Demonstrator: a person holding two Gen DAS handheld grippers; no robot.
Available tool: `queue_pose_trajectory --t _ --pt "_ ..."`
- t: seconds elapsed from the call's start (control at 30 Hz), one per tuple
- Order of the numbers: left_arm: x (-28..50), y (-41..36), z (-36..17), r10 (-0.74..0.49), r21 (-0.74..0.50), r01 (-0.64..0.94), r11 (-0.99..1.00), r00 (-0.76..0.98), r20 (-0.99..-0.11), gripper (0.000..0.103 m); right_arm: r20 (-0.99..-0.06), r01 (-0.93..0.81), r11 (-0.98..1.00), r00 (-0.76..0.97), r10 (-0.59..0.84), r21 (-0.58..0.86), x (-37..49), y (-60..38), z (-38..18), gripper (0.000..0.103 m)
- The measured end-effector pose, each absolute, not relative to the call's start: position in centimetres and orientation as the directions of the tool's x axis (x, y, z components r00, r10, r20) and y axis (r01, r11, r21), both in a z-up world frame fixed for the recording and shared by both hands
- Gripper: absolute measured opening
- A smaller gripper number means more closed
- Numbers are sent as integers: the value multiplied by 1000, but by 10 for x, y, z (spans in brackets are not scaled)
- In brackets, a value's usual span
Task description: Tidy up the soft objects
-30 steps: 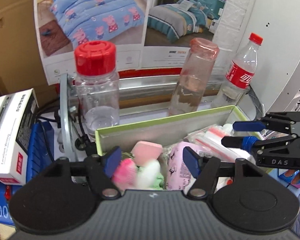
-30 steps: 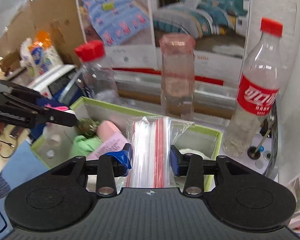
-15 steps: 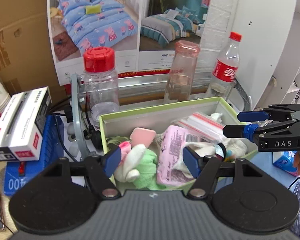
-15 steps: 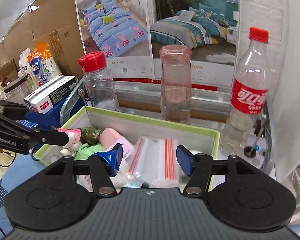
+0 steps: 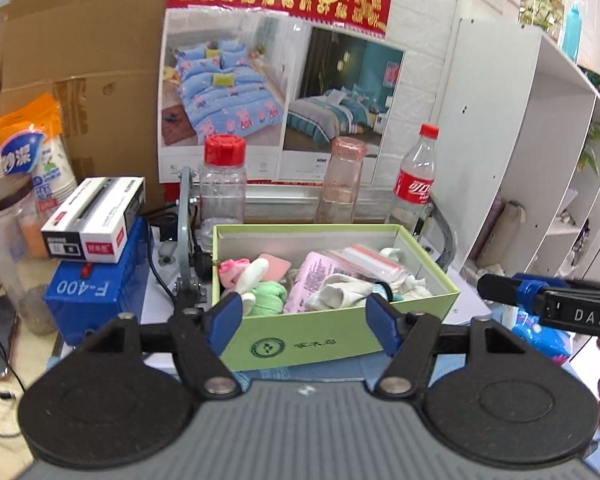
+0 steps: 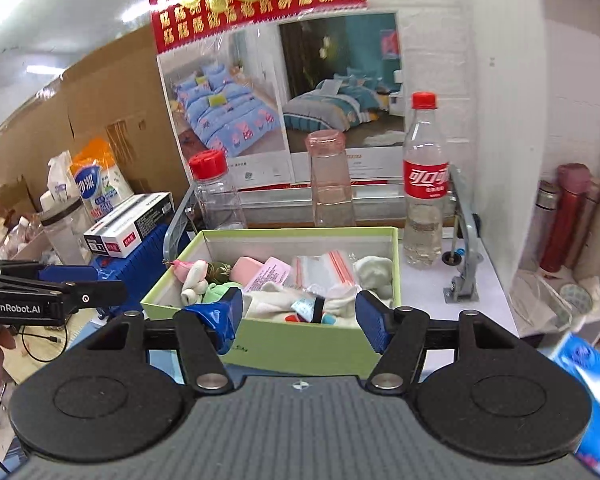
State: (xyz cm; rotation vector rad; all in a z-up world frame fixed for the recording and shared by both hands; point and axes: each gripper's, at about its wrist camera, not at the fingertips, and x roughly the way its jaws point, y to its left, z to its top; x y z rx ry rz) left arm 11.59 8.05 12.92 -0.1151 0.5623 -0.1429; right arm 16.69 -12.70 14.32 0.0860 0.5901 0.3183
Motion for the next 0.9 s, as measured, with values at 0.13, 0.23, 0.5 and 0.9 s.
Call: queue_pose_trajectory --t 0.13,0.23,0.5,0.9 --pt "89 66 124 -126 -96 90 991 857 -499 70 -487 -153 959 835 254 239 134 -124 137 49" --pt "70 62 113 -103 -120 50 991 866 -490 70 -477 -96 953 849 229 287 114 -122 127 49" --pt "35 52 77 -38 -147 -43 988 861 -507 70 -390 2 963 915 107 270 57 -114 101 50" --pt "11 60 44 1 -157 -105 982 832 -554 70 -445 97 970 895 12 222 28 -132 71 50"
